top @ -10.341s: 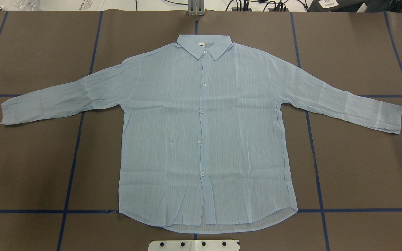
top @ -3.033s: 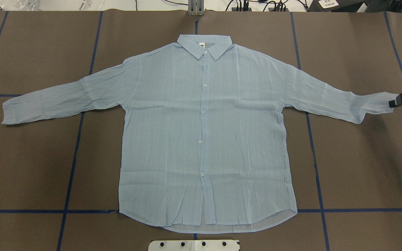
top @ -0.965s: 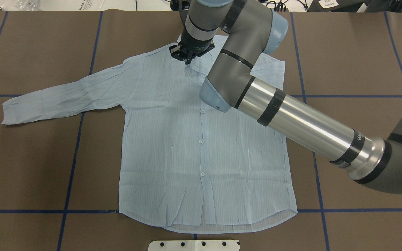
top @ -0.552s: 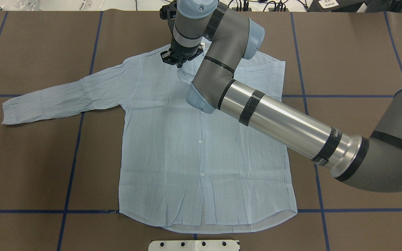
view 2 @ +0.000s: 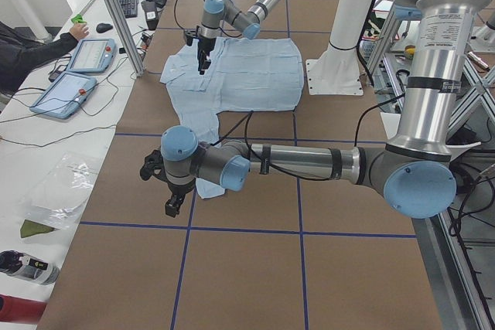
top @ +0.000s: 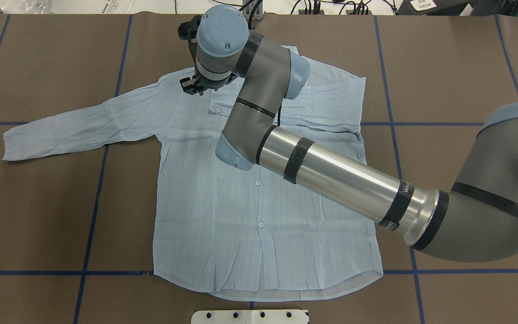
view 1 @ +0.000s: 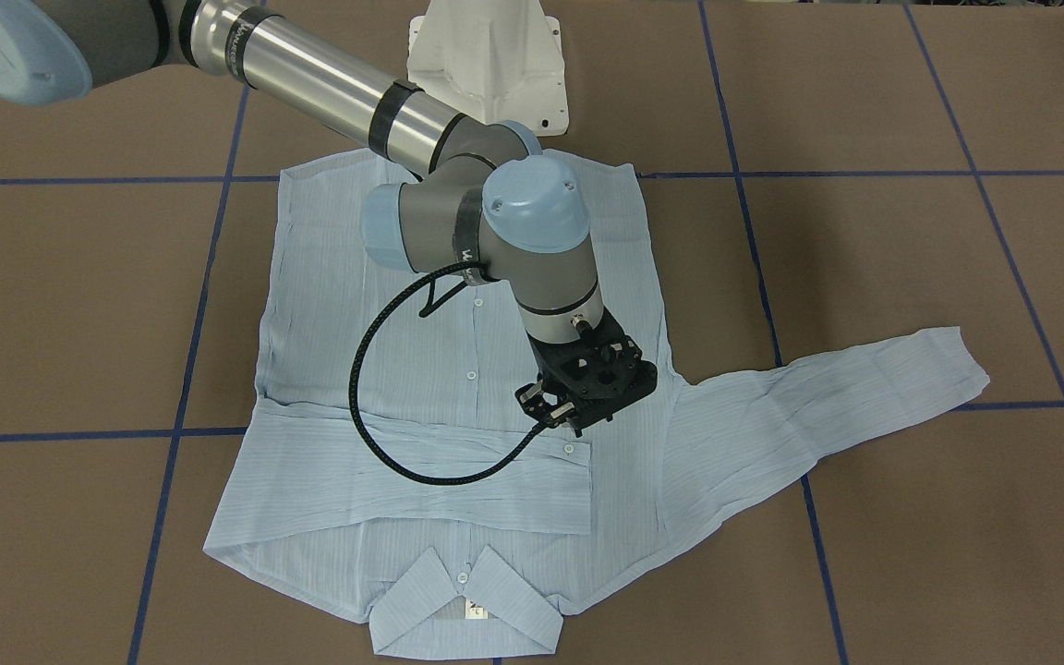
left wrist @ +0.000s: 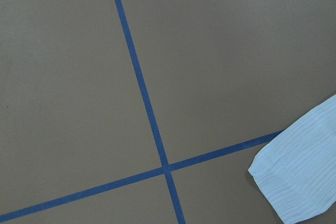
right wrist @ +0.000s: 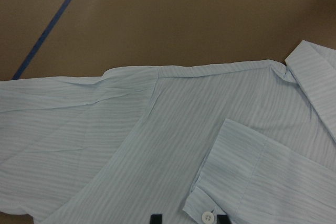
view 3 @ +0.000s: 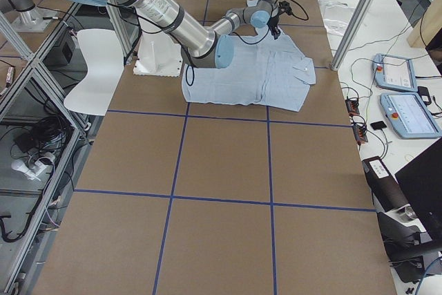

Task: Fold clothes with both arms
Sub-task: 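Carry the cuff with the right gripper across the shirt toward the collar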

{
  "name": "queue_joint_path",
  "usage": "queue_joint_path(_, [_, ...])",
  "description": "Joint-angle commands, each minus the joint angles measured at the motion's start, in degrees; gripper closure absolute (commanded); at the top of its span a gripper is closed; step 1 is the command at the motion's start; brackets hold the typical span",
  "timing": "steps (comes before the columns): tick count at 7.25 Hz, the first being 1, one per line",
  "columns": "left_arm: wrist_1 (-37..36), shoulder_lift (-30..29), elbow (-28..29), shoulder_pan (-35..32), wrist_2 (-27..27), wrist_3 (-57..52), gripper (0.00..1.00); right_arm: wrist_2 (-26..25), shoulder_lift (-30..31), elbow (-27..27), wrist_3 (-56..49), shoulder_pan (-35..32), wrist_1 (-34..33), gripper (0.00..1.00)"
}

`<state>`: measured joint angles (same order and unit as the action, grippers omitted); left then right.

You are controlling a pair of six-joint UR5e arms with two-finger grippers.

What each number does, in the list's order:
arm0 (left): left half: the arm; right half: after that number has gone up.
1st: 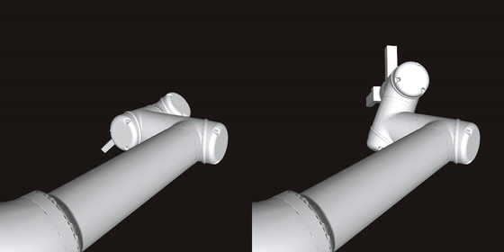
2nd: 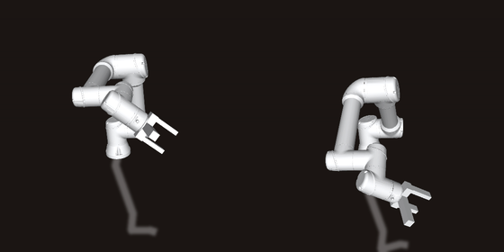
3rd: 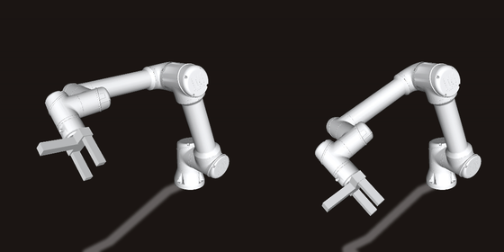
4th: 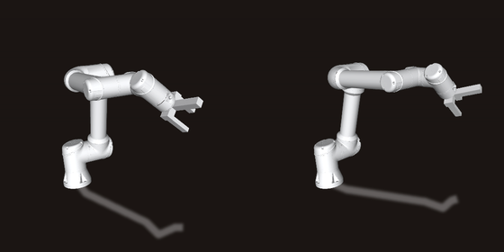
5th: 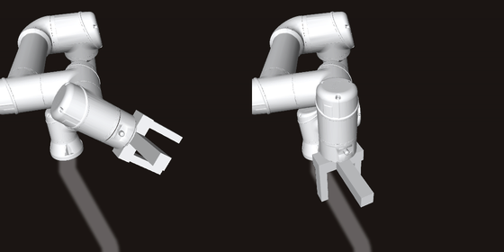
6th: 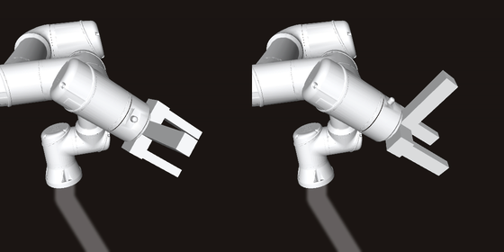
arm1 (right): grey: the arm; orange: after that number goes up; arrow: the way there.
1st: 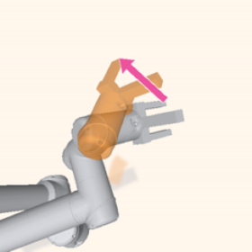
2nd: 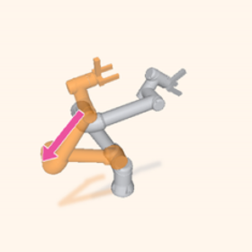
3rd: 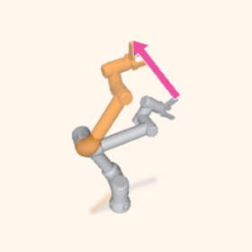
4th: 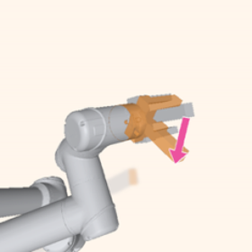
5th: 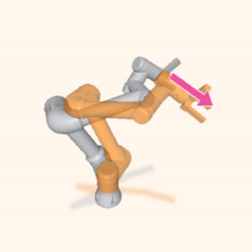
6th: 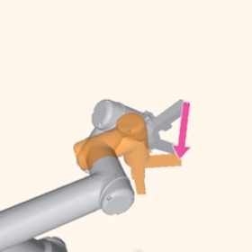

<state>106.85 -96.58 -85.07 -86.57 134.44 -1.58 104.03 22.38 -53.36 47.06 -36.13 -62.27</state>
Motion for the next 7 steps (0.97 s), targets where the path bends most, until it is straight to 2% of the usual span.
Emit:
queue_joint_path(1, [3.2,-0.3,2.6,0.3,-0.1,0.3,0.00,-0.1,0.2,-1.6,3.5,0.1,-1.2,0.01])
queue_joint_path(3, [12.4,0.3,5.0,1.7,-0.1,11.5,0.00,0.4,0.6,-11.3,3.5,-0.8,-18.7,0.01])
queue_joint_path(4, [18.2,1.1,5.0,4.8,-0.1,21.2,0.00,0.9,1.5,-14.1,3.5,-1.3,-23.5,0.00])
queue_joint_path(5, [23.5,2.3,5.0,7.7,-0.9,31.0,0.00,2.5,5.1,-17.9,3.5,-2.5,-23.9,0.00])
queue_joint_path(7, [34.0,5.1,4.7,15.3,-6.5,48.8,0.00,11.1,18.1,-30.2,2.9,-7.7,-23.9,0.00])
